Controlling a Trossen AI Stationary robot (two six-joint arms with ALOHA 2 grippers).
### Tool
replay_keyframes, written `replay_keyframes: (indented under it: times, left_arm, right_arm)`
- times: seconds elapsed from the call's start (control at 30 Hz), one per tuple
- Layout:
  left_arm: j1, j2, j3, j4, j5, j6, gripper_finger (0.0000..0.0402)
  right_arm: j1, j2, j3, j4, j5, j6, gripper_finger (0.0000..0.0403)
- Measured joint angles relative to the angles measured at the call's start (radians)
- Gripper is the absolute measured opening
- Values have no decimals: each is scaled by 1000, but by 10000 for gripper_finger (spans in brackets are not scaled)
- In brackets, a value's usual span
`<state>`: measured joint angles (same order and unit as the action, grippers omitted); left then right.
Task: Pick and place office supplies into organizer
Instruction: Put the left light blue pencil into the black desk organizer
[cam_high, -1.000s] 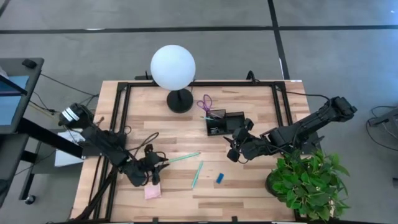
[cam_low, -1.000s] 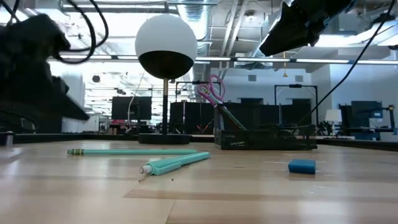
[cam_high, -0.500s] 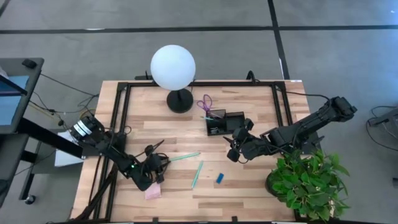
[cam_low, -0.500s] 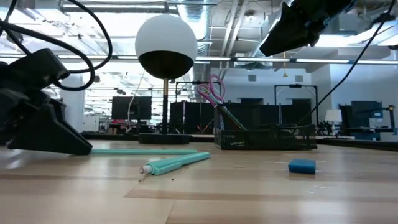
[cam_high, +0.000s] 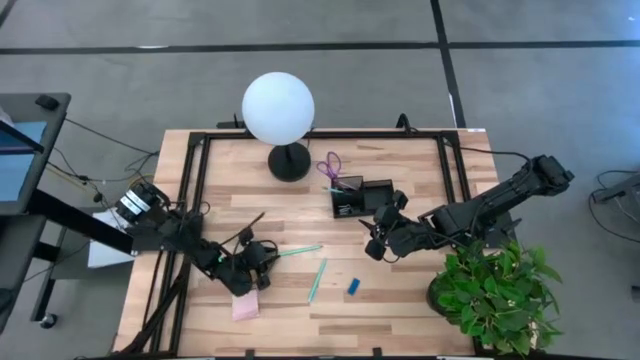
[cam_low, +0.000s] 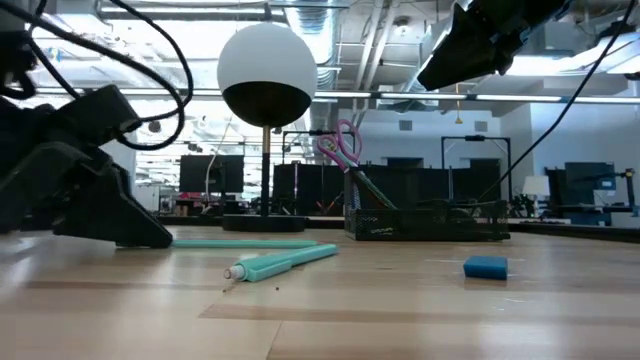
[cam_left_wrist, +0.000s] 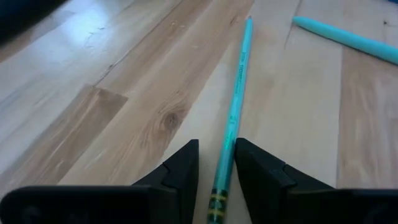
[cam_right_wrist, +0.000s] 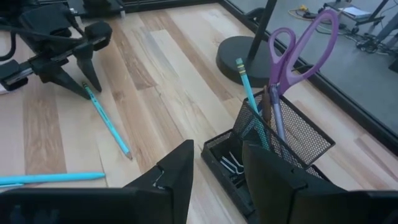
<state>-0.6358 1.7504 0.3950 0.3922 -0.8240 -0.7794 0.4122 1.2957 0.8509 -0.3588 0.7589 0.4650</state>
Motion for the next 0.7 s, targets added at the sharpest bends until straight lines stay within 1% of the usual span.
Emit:
replay_keyframes:
  times: [0.07,0.2,0.4,0.47,0.6,0.7]
  left_arm:
    - [21,0,-24,82,35,52,103]
    - [42,3,-66,212,63,149,103]
    - [52,2,-106,258,87,141,103]
    - [52,3,-109,273,87,164,103]
    - [64,3,-112,307,95,265,103]
    - [76,3,-113,317,120,282,103]
  right_arm:
    - [0,0,0,0,0,-1,131]
    - [-2,0,0,-2,0,-4,131]
    - [-30,0,0,6,2,-129,131]
    - [-50,0,0,25,2,-167,131]
    - [-107,0,4,128,3,-265,131]
    - [-149,0,29,198,2,-316,131]
